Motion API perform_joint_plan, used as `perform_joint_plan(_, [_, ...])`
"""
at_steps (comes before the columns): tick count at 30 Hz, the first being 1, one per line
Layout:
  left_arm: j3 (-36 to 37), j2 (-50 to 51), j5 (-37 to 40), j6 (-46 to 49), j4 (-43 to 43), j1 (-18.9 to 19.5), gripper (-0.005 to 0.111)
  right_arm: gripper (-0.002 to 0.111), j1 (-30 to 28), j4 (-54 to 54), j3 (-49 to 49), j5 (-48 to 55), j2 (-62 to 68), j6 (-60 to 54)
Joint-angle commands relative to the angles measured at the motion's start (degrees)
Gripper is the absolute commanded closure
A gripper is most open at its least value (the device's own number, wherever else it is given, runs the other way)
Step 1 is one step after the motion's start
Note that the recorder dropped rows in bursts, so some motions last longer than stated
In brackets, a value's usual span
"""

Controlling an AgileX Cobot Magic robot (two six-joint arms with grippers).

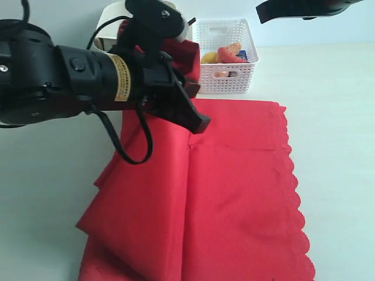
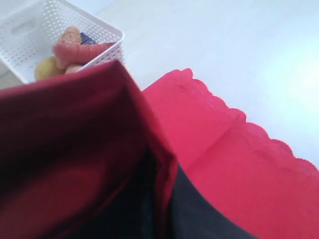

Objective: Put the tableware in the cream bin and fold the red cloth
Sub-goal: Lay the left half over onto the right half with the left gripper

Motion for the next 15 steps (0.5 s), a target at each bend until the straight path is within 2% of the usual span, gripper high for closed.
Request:
perform_joint_plan(1, [-2.85, 3.54, -2.18, -2.14, -0.20, -1.17, 0.107, 0.108, -0.16, -0.60, 0.22, -0.05, 0.00, 0.13])
perform_joint_plan(13, [-10.71, 13.62, -1.28, -3.41, -0.10, -4.45, 0.107, 0.108, -0.16, -0.61, 0.22, -0.16, 0.00, 0.26])
perform_joint_plan(15, [-12.02, 15.39, -1.19, -3.41, -0.10, -4.45, 0.104, 0.108, -0.16, -0.61, 0.22, -0.16, 0.00, 0.97])
